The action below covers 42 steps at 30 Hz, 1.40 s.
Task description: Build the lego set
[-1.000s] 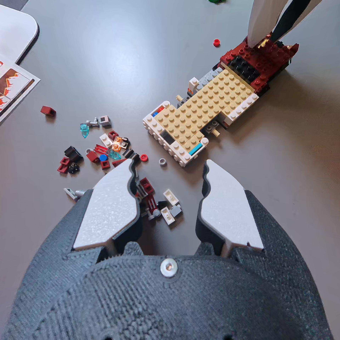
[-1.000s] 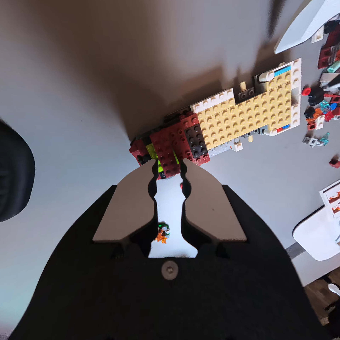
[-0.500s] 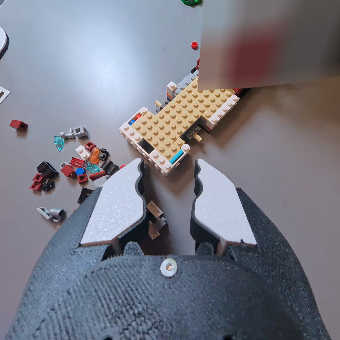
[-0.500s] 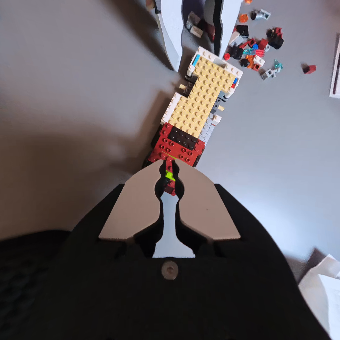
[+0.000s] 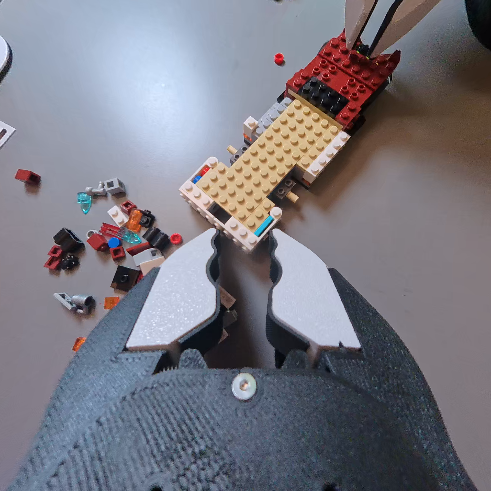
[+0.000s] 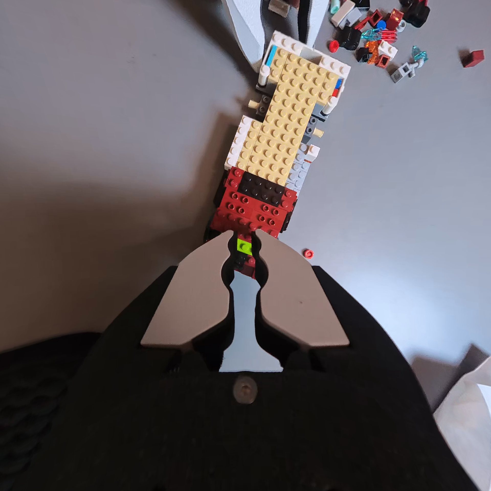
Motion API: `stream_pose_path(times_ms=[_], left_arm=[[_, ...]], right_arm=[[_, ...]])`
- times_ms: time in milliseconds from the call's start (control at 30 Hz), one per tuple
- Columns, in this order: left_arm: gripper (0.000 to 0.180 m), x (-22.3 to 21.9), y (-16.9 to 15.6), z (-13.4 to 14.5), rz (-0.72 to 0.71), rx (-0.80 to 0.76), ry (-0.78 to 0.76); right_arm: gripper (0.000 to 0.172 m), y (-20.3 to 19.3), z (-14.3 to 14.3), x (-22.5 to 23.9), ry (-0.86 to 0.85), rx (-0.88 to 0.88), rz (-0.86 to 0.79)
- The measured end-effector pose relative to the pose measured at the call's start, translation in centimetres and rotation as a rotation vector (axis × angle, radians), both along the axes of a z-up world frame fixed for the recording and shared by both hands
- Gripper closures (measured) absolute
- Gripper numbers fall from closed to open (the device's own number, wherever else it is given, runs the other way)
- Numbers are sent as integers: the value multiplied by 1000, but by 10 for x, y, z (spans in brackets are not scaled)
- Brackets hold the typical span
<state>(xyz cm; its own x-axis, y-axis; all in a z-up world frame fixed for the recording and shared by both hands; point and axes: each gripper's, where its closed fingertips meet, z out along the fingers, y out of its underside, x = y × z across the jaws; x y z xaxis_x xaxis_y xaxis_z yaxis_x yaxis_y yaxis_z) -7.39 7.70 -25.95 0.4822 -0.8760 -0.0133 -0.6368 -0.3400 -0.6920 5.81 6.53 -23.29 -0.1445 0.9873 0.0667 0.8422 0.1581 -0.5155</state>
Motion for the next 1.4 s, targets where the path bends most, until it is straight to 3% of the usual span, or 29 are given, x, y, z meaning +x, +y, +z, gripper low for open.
stream_pose_path(times_ms=[167, 300, 433, 567, 700, 800, 1167, 1400], left_arm=[[145, -2, -11, 7, -71, -10, 6], [124, 2, -8, 16, -105, 37, -56], [101, 4, 2, 12, -203, 120, 33], [90, 9, 9, 8, -341, 86, 83], [95, 15, 7, -1, -469, 71, 146], [109, 19, 1, 0, -472, 105, 164], [109, 25, -54, 1, -206, 93, 173], [109, 27, -56, 2, -207, 104, 91]], right_arm=[[162, -2, 14, -4, 66, -58, -104], [160, -5, 11, -5, 77, -104, -187], [159, -9, 8, -3, 98, -98, -204], [159, -13, 13, -1, 140, -95, -215], [159, -15, 17, 5, 154, -83, -235], [159, -14, 18, 11, 162, -85, -259], [164, -23, 8, 4, 106, -114, -212], [163, -27, -2, 2, 26, -142, -216]])
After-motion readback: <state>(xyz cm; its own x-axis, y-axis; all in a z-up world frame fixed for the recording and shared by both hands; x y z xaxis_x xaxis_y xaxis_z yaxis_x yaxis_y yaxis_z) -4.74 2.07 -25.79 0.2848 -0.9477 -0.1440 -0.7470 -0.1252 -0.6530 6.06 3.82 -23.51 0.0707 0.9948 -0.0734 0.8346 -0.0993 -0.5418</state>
